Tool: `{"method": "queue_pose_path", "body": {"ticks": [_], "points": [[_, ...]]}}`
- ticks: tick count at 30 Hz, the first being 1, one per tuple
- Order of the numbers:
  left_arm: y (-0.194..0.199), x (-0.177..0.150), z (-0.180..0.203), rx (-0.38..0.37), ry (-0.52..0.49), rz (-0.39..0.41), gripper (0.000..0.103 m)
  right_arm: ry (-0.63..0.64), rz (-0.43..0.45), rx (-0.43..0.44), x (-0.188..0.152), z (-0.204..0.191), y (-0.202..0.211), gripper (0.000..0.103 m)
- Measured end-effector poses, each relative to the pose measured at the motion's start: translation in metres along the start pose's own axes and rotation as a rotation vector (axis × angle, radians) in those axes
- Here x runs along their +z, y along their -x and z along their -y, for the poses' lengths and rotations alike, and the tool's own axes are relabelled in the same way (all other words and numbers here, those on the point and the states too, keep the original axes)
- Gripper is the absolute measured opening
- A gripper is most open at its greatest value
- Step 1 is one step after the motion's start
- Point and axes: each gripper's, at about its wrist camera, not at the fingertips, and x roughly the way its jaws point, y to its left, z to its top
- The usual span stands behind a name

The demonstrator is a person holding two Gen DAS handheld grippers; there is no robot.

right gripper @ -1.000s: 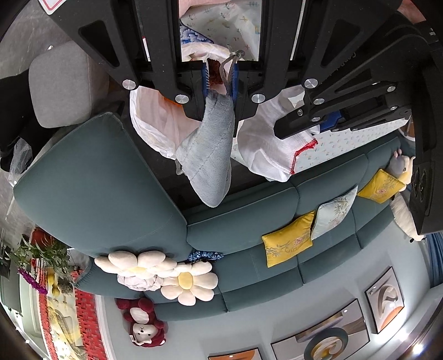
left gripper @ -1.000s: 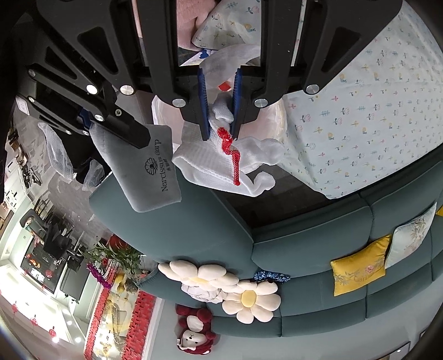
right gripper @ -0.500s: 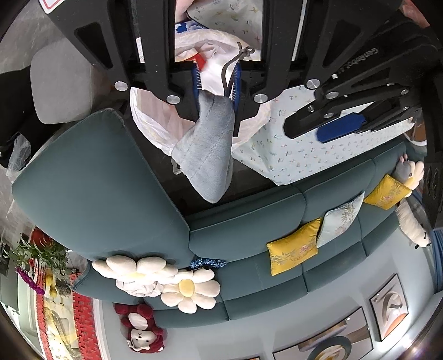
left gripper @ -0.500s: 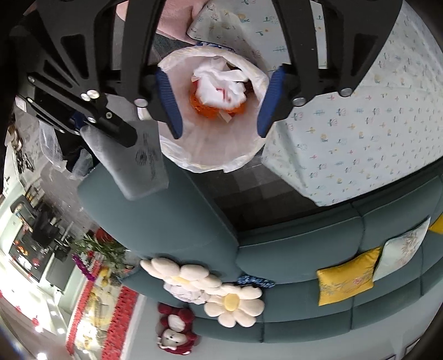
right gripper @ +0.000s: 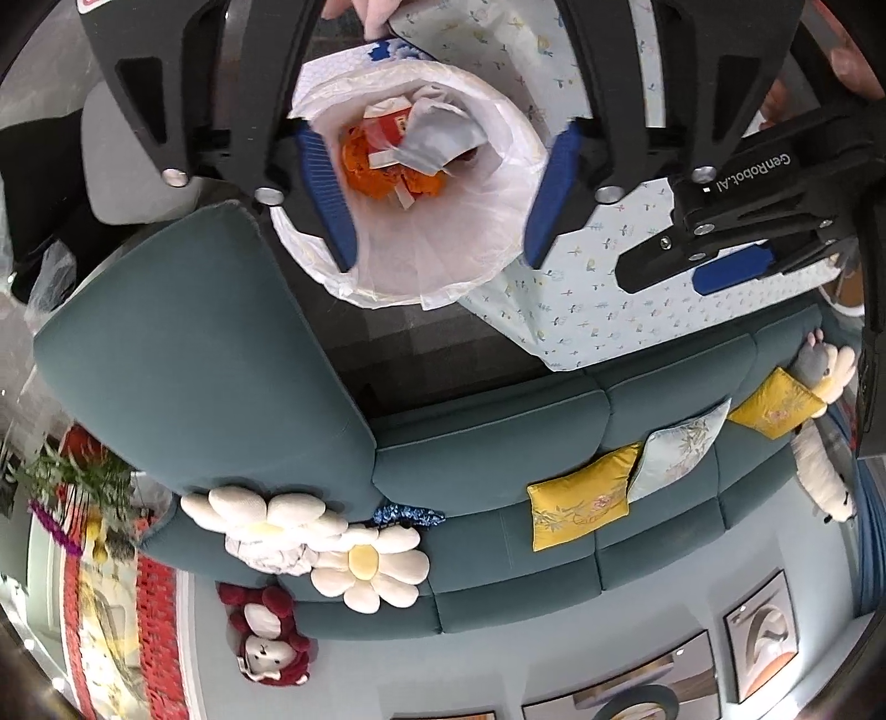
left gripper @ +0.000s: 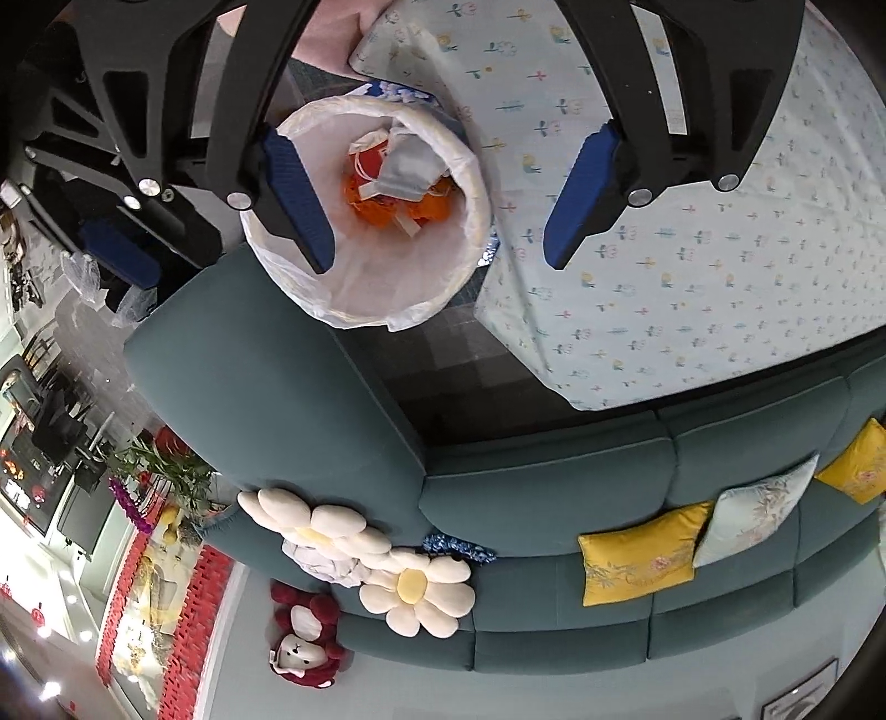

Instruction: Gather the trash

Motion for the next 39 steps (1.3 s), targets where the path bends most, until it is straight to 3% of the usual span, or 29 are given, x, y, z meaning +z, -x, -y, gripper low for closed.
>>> {"method": "queue_pose_path", "body": {"ticks": [8,13,20,22,39], "points": [[0.026,-0.009,-0.01,0.054,-0.019,0.026,0.085,-0.015,-0.018,-0.016,-0.007,-0.005,0.017,0.074],[0.042,-0.018,-0.01,0.087,-0.04,0.037,0.085,0.024,-0.013,-0.043,-0.011,-0.015,0.032,0.083],[0.067,-0.028,-0.011,0.117,-0.031,0.073,0.092,0.055,0.006,-0.052,-0.012,-0.025,0.053,0.087],[0.071,-0.031,-0.012,0.138,-0.027,0.078,0.094,0.052,0.004,-0.053,-0.012,-0.025,0.055,0.097],[0.064,-0.043,-0.028,0.174,0.011,0.049,0.095,0.054,-0.017,-0.08,-0.024,-0.029,0.048,0.096]]}}
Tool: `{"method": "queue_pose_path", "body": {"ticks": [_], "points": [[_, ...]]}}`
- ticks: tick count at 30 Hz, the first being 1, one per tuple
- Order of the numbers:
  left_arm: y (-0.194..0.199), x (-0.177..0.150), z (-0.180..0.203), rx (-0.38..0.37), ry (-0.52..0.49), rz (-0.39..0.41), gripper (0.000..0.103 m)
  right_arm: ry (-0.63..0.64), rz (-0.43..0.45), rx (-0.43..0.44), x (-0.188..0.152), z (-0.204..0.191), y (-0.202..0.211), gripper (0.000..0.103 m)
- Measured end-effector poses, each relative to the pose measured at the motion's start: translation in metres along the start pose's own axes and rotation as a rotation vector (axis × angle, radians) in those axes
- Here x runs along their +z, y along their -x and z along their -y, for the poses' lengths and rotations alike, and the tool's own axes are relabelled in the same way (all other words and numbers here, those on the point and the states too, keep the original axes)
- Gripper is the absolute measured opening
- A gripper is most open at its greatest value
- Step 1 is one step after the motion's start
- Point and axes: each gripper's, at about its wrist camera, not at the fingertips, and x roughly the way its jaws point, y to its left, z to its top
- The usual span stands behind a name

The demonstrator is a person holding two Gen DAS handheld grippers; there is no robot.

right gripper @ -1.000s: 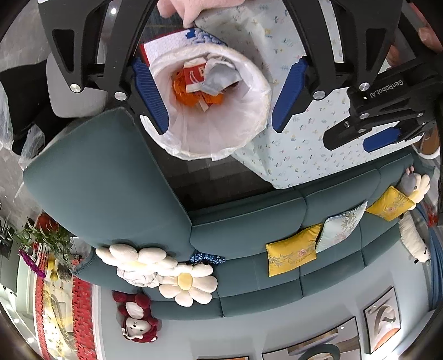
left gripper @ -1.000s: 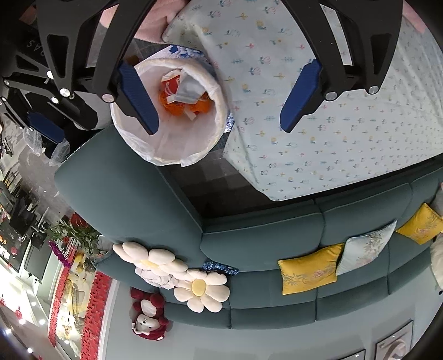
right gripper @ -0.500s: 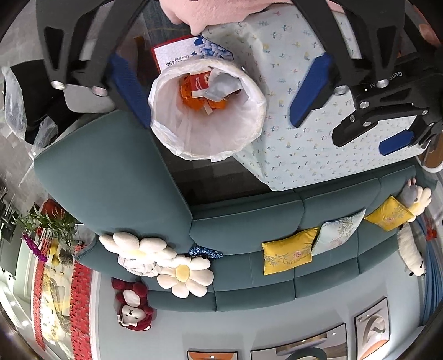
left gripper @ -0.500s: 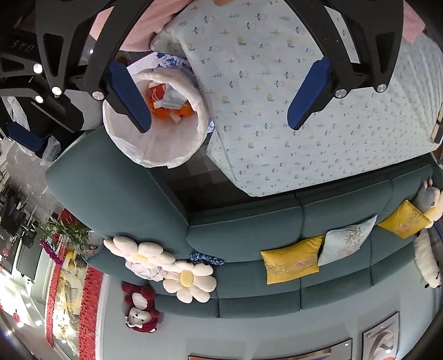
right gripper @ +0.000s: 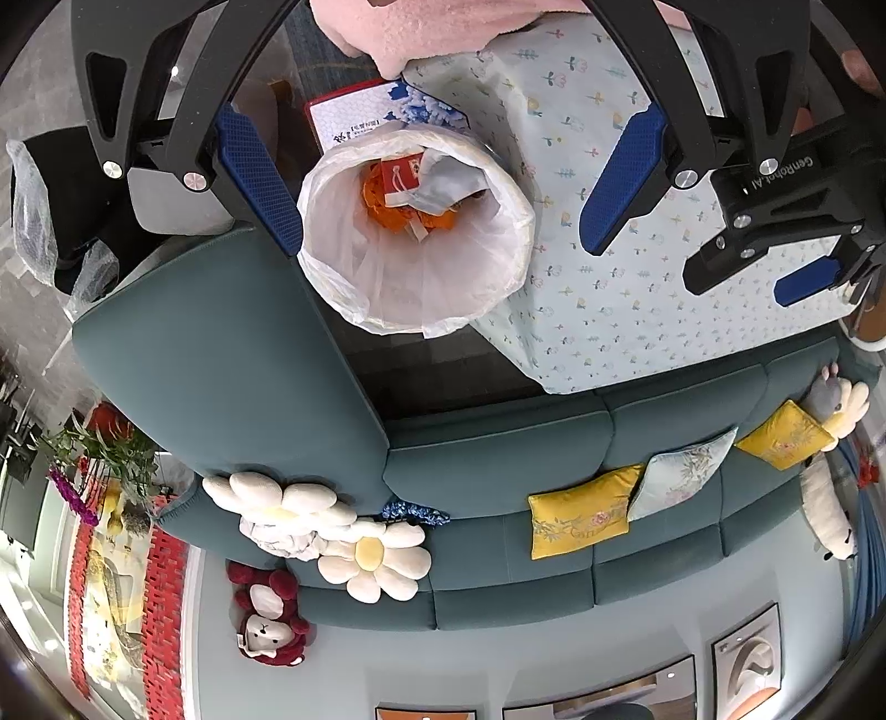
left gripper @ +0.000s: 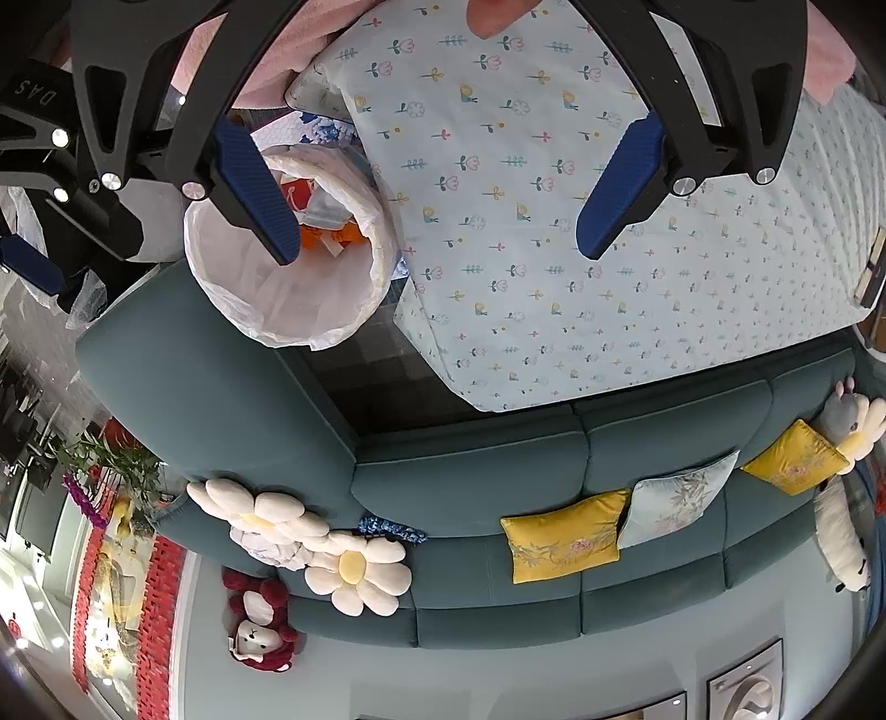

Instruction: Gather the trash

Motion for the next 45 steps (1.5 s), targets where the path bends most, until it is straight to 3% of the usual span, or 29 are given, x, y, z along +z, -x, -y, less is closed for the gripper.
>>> {"method": "queue_pose_path", "body": {"ticks": [45], "points": [[-0.013,-0.012,0.014,0.013,-0.018,-0.029,0.095,0.006,-0.027,-0.03,-0.013,0.003,-0.012,0.096]]}}
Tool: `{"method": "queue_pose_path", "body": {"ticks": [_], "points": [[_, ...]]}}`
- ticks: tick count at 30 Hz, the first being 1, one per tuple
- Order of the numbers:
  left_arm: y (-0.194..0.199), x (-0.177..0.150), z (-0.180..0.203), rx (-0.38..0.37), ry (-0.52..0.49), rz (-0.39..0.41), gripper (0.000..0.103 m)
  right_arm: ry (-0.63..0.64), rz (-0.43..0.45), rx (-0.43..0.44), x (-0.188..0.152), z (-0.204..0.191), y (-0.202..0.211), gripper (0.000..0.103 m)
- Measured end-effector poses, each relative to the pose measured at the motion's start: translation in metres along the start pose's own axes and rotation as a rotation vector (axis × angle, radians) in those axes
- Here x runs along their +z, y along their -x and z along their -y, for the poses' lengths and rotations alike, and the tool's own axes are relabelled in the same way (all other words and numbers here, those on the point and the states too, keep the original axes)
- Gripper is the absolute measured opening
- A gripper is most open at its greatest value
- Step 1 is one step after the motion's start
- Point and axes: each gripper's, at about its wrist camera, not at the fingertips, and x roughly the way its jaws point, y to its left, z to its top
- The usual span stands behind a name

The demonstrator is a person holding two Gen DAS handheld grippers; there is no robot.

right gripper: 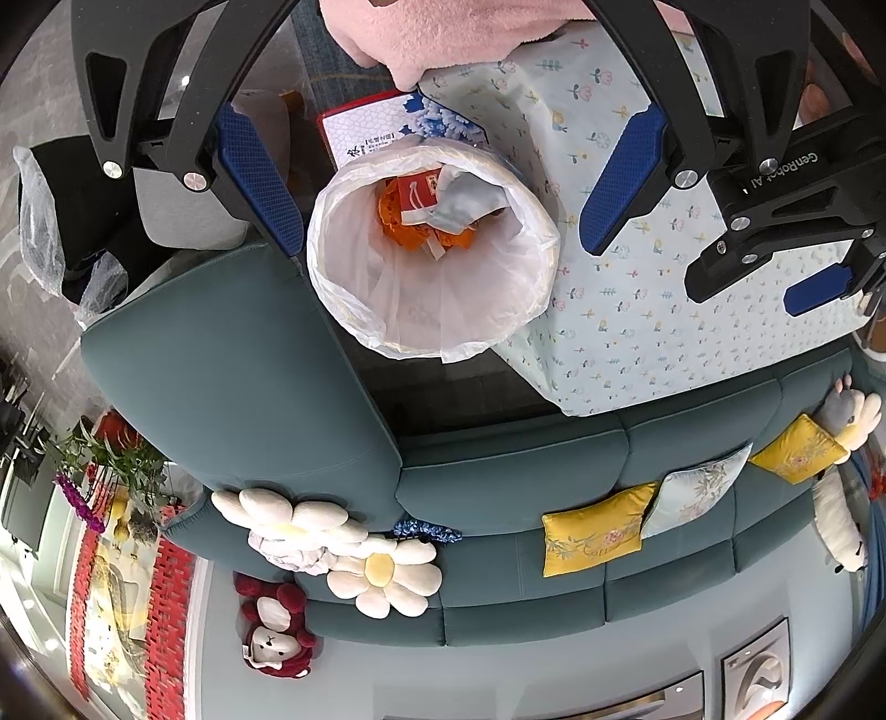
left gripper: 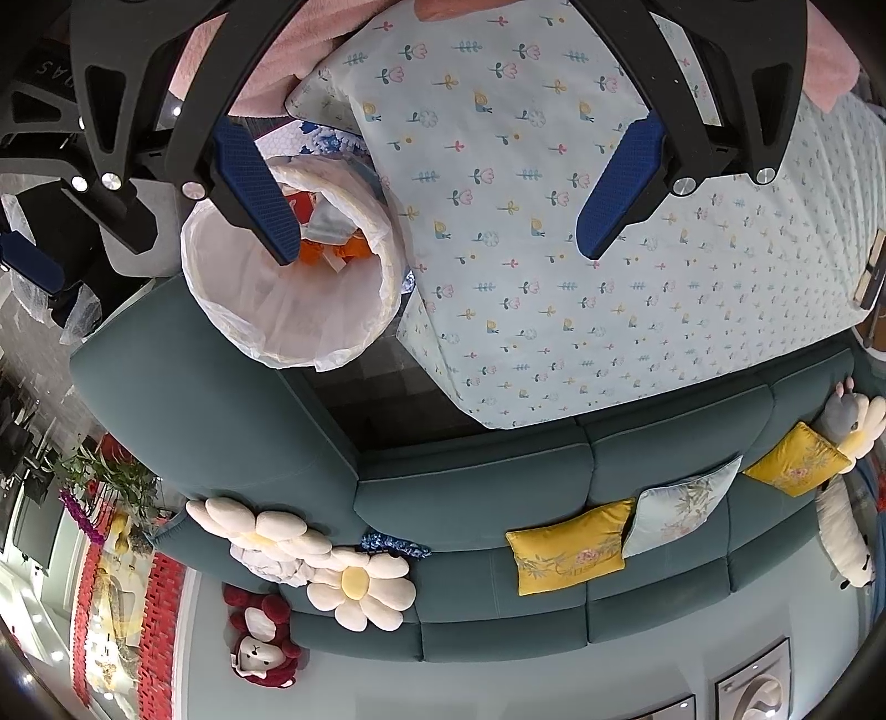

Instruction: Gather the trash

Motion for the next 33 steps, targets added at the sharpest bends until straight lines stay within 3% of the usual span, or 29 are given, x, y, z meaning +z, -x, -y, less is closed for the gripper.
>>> {"method": "queue_pose_path", "body": {"ticks": [33], "points": [[-0.004,-0.0053,-0.0018,0.038,-0.008,-0.018,0.095,0.009,-0.006,-0.007,-0.006,0.0002,-0.0037,0.096]]}}
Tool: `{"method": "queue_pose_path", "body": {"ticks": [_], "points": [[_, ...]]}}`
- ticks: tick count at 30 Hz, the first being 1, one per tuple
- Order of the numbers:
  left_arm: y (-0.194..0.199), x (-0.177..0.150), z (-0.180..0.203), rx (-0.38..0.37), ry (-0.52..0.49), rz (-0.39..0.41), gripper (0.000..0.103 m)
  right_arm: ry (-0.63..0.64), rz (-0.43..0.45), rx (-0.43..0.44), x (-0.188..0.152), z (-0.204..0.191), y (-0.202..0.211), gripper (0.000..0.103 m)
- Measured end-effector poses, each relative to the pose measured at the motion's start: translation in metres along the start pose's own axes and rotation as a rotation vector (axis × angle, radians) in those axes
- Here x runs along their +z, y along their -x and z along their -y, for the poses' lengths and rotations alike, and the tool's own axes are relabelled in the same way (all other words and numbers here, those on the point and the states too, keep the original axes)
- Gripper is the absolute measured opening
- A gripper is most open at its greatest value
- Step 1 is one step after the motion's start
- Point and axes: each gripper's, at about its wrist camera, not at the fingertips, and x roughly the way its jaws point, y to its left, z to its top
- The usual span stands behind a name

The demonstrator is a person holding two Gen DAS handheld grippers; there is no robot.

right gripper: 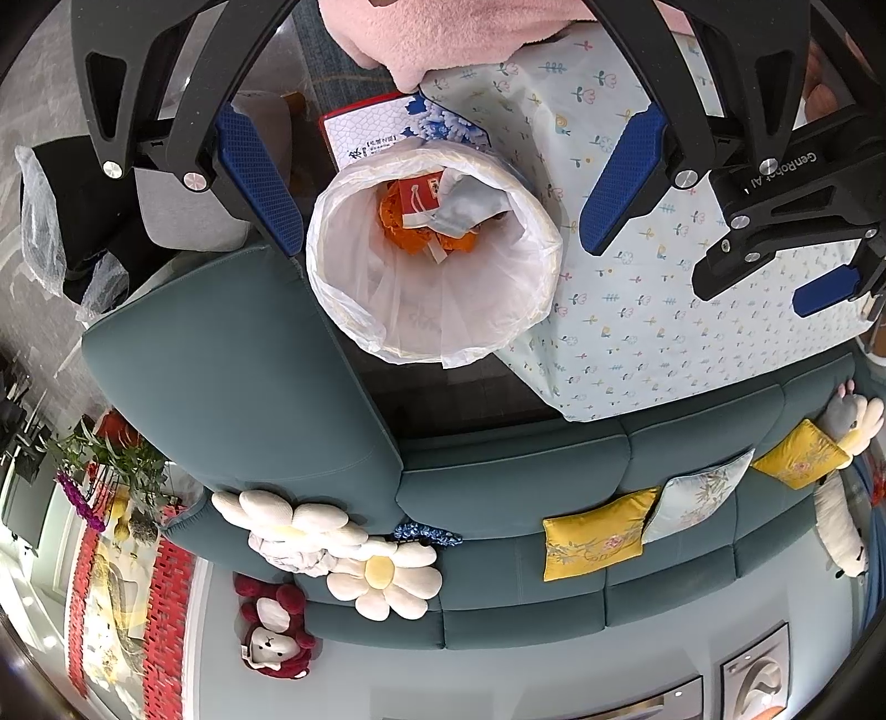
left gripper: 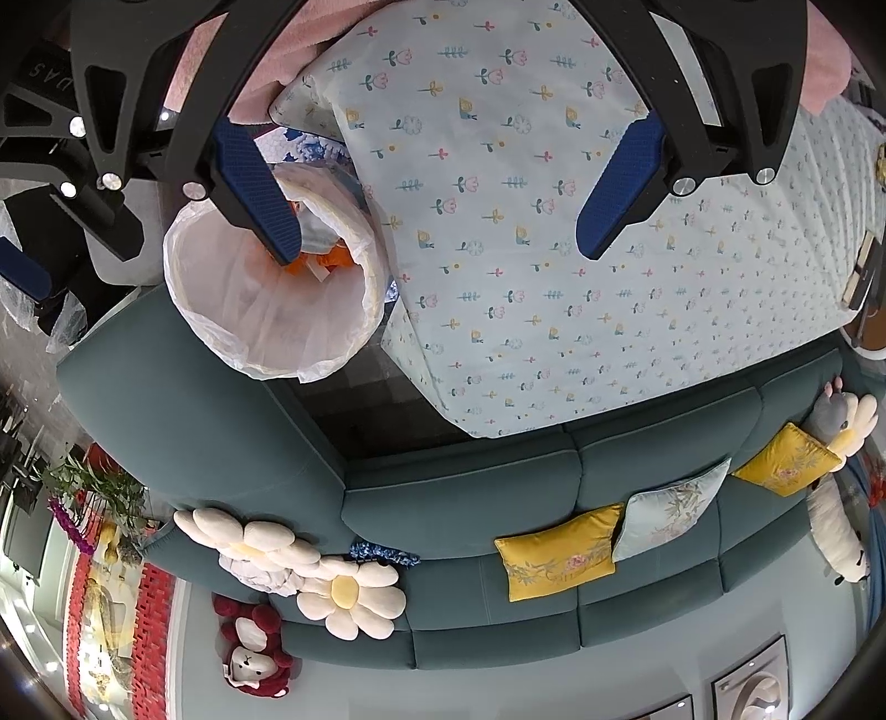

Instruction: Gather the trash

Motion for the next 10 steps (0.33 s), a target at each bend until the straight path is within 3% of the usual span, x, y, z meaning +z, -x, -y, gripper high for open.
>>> {"method": "queue_pose_path", "body": {"ticks": [10], "points": [[-0.0013,-0.001,-0.0036,-0.022,0.007,-0.007,0.095,0.002,0.001,-0.001,0.0002,0.0,0.0002,0.096]]}}
